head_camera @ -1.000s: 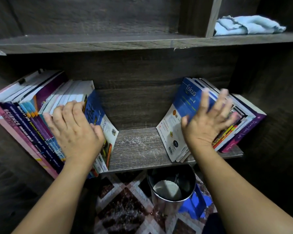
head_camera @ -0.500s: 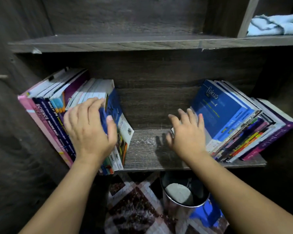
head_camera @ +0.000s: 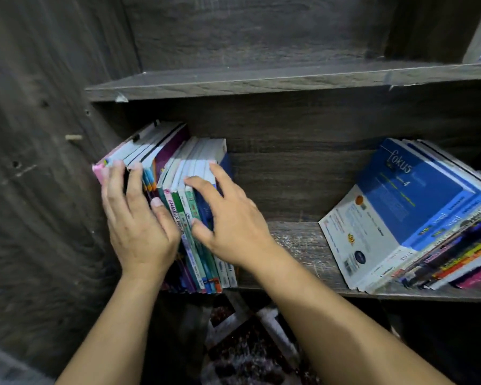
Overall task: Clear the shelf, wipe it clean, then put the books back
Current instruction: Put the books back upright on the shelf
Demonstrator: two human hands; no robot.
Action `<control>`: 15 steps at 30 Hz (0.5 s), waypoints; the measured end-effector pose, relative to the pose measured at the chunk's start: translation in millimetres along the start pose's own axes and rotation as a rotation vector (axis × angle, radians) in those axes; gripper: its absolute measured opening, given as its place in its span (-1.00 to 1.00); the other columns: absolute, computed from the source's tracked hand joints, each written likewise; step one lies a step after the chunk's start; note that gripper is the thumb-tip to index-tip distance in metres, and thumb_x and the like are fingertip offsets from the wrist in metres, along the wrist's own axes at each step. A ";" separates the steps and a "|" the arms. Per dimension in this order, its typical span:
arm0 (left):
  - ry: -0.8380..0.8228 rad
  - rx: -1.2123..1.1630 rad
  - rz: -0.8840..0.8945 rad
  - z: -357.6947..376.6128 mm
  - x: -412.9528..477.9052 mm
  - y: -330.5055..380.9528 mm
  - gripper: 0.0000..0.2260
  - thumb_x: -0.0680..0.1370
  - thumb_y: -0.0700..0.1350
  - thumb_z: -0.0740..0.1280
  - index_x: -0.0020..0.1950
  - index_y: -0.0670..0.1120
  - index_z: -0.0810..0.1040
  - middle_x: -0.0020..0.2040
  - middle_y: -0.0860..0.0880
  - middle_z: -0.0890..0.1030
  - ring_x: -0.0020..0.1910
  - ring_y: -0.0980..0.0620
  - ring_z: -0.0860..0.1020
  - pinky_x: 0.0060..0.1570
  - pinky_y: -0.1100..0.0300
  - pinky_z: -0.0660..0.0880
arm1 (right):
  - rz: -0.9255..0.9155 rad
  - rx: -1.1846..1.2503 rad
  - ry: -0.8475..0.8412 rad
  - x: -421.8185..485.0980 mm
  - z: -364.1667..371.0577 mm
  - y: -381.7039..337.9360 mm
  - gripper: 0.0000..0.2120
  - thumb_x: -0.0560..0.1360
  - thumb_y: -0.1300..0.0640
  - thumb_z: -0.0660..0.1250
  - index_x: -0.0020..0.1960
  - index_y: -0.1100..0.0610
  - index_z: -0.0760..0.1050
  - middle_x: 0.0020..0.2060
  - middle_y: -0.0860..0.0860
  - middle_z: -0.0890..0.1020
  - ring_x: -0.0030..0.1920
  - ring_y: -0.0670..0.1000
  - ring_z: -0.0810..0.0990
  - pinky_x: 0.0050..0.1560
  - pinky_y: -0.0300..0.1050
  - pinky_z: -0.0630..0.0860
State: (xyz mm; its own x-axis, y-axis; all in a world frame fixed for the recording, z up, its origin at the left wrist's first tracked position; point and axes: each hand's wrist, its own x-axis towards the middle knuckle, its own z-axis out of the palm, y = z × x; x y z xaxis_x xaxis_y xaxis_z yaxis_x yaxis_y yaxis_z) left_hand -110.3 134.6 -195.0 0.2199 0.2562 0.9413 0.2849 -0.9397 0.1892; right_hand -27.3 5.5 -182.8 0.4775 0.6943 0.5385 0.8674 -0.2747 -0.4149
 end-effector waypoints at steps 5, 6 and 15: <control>-0.034 -0.003 -0.019 -0.4 -2.0 -1.5 -0.51 0.52 -0.26 0.26 0.43 -0.35 0.30 0.45 -0.35 0.25 0.48 -0.32 0.17 0.50 -0.09 0.09 | 0.130 0.048 0.130 2.9 4.1 -2.8 -0.46 0.42 -0.19 0.39 0.30 -0.14 0.25 0.45 0.03 0.10 0.18 0.22 0.50 0.10 0.06 0.51; -0.041 -0.012 -0.035 -0.4 -2.7 0.1 -0.50 0.52 -0.23 0.26 0.44 -0.34 0.28 0.46 -0.34 0.24 0.50 -0.29 0.14 0.50 -0.09 0.08 | 0.154 0.065 0.145 1.3 6.0 -0.9 -0.46 0.42 -0.21 0.41 0.27 -0.15 0.22 0.46 0.03 0.07 0.15 0.23 0.53 0.08 0.07 0.53; -0.171 0.050 0.063 3.2 -9.6 28.8 -0.47 0.53 0.01 0.26 0.43 -0.24 0.37 0.46 -0.27 0.30 0.51 -0.26 0.12 0.50 -0.14 -0.01 | 0.578 0.531 0.445 -16.3 9.3 25.4 -0.26 0.45 0.06 0.43 0.46 -0.08 0.06 0.11 0.05 0.61 0.05 0.02 0.62 0.11 -0.06 0.55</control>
State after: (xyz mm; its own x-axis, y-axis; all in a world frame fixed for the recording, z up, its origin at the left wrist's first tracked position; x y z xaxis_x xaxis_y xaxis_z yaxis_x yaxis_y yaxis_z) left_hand -101.2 105.8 -199.5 0.3927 0.2362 0.8888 0.3111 -0.9436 0.1133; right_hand -14.3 -6.6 -209.0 0.9248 0.1915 0.3287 0.3486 -0.0810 -0.9337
